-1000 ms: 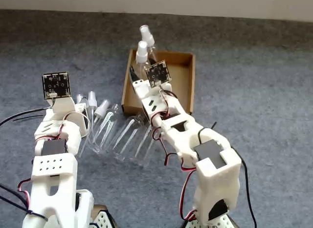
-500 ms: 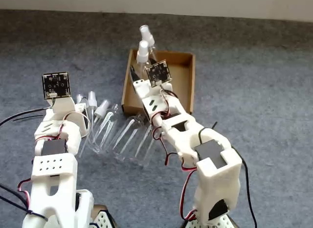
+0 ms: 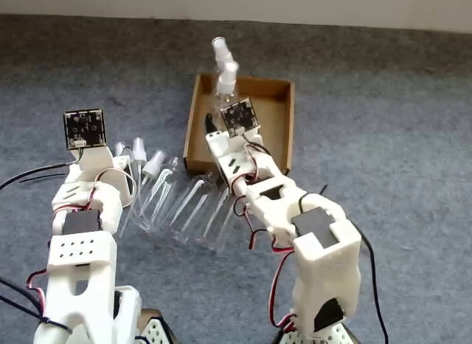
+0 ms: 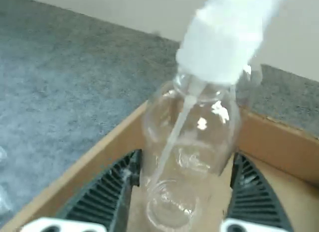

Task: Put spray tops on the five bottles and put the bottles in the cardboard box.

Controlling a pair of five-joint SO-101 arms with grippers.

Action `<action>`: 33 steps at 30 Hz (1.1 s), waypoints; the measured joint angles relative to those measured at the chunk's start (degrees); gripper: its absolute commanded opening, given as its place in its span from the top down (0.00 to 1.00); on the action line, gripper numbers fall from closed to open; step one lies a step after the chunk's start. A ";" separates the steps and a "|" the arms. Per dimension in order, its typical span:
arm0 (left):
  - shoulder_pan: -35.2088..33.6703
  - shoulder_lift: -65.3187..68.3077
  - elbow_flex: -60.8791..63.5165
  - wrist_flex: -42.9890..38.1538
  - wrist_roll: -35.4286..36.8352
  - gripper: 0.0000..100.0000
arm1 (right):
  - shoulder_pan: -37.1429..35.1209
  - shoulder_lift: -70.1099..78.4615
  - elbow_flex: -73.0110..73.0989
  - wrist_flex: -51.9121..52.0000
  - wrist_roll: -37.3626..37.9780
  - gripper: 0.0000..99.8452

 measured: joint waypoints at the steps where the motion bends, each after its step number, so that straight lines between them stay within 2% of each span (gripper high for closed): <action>1: 0.00 0.00 0.00 0.00 0.00 0.85 | 0.00 0.00 -0.09 0.00 0.00 0.77; 8: 0.00 0.00 0.00 0.00 0.00 0.85 | 0.00 -1.23 1.23 0.26 0.09 0.77; 13: 0.00 0.00 0.00 0.00 0.00 0.85 | 0.00 -11.52 7.21 6.86 0.09 0.77; 18: 0.00 0.00 0.00 0.00 0.00 0.85 | 0.00 -25.23 11.78 18.99 0.09 0.77; 24: 0.00 0.00 0.00 0.00 0.00 0.85 | -4.13 -41.76 14.24 45.27 -0.26 0.77; 27: 0.00 0.00 0.44 0.00 0.00 0.85 | -5.63 -48.26 14.24 59.96 -7.38 0.77; 33: 0.00 0.00 0.44 0.00 0.00 0.85 | -5.71 -54.24 14.15 79.56 -32.70 0.77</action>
